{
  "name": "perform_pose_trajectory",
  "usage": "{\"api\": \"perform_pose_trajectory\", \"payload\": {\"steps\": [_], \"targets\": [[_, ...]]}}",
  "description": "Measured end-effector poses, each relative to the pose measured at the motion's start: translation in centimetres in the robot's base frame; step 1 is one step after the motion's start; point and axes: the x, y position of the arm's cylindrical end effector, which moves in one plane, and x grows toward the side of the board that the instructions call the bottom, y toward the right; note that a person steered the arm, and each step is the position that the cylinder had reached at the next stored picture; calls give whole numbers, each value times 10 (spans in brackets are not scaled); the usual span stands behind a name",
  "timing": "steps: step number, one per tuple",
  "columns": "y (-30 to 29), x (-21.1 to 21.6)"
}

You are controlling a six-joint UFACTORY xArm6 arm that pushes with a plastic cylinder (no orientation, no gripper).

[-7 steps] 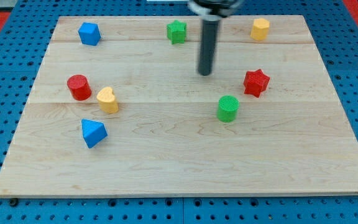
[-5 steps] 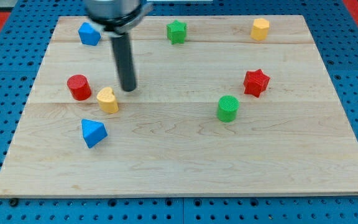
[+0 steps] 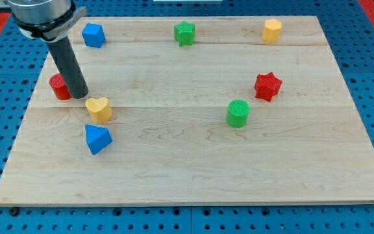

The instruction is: Place the green circle at the left side of the blue triangle

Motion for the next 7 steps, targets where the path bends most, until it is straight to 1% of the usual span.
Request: {"api": "perform_pose_trajectory", "payload": {"steps": [1,2,3,5,7], "targets": [[13,0],[51,0],[74,0],[130,13],[75,63]]}}
